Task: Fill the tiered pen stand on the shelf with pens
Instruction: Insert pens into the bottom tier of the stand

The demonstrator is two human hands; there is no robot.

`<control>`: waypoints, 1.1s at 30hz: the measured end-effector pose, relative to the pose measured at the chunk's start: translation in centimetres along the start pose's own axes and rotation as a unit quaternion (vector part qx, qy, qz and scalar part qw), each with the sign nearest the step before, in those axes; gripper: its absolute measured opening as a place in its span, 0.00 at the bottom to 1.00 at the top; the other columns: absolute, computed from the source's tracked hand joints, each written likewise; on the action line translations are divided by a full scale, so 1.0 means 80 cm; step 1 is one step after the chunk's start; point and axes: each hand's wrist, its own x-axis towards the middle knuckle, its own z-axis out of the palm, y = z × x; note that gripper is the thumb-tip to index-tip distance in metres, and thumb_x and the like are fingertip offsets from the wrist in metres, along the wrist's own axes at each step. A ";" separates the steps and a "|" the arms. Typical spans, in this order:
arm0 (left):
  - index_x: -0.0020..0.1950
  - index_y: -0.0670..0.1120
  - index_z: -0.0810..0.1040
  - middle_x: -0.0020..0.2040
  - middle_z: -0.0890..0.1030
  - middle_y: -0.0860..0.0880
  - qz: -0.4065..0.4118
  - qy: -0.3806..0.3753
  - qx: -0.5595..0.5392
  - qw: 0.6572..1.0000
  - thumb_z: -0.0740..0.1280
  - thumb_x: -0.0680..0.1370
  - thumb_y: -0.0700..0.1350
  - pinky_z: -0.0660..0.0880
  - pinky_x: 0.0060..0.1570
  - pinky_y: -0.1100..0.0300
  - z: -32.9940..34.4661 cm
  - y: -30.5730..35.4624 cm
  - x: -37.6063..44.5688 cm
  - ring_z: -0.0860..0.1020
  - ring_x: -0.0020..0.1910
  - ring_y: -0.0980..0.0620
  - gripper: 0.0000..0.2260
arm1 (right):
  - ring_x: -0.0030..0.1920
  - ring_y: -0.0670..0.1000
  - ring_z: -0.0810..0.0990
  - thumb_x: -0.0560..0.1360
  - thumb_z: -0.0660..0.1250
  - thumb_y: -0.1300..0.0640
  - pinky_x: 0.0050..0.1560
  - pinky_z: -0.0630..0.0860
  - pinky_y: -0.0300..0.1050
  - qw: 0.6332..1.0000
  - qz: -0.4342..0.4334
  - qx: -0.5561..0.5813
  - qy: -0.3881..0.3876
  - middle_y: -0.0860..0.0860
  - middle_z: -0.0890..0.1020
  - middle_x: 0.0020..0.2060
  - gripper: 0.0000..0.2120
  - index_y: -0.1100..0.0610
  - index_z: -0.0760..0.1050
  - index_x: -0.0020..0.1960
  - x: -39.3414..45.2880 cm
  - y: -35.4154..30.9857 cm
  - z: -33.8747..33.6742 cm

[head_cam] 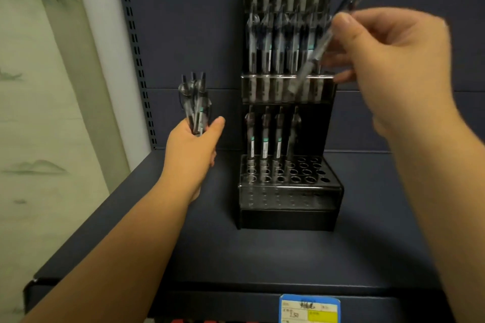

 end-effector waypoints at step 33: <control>0.43 0.47 0.66 0.31 0.67 0.46 -0.006 -0.004 0.075 0.997 0.70 0.79 0.48 0.66 0.28 0.54 0.004 -0.020 0.008 0.66 0.27 0.50 0.13 | 0.41 0.42 0.82 0.77 0.71 0.43 0.47 0.81 0.46 0.954 0.053 -0.265 -0.126 0.40 0.84 0.37 0.09 0.47 0.85 0.46 -0.057 0.099 -0.014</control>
